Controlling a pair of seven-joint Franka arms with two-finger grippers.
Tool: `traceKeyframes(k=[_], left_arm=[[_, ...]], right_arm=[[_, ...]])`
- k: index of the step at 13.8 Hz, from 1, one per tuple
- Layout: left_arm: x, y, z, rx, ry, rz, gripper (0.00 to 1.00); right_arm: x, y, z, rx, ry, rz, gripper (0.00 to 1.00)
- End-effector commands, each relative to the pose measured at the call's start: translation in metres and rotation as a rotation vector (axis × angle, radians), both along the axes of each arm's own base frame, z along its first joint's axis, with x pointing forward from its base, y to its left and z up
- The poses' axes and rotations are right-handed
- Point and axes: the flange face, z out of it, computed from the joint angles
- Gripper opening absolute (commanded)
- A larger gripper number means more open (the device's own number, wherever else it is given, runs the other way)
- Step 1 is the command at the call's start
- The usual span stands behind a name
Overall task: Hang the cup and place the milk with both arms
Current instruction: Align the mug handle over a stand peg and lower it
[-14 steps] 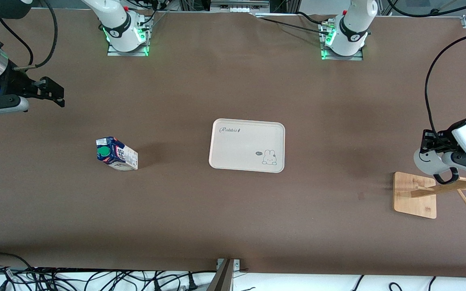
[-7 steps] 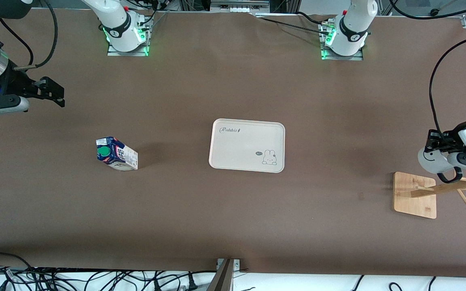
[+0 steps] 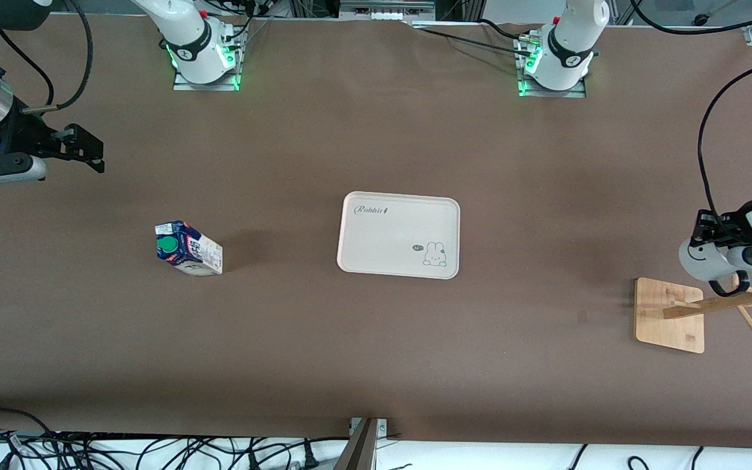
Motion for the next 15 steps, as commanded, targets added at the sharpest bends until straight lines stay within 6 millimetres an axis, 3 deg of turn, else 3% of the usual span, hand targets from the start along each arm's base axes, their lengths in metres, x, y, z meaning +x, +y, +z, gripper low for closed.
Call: traceKeyframes(k=[1,4,10,11,12,13,15], left_arm=[[0.002,0.016,-0.001,-0.024,-0.004,-0.028,0.0],[0.002,0.032,-0.01,-0.048,0.005,-0.003,0.0],[0.003,0.044,-0.018,-0.06,0.012,-0.025,0.0],[0.003,0.044,-0.018,-0.059,0.012,-0.023,0.09],[0.003,0.043,-0.018,-0.06,0.011,-0.021,0.61],[0.004,0.041,-0.017,-0.066,0.011,-0.007,1.0],[0.005,0.03,-0.015,-0.091,0.01,0.026,1.0]], right_arm=[[0.0,-0.001,0.004,0.011,0.001,-0.014,1.0],[0.0,-0.001,0.004,0.011,0.001,-0.014,1.0],[0.0,-0.001,0.004,0.011,0.004,-0.016,1.0],[0.0,-0.002,0.003,0.011,0.004,-0.017,1.0],[-0.001,-0.002,0.005,0.011,0.001,-0.017,1.0],[0.0,-0.002,0.004,0.011,0.004,-0.017,1.0],[0.0,-0.002,0.003,0.011,0.004,-0.017,1.0]])
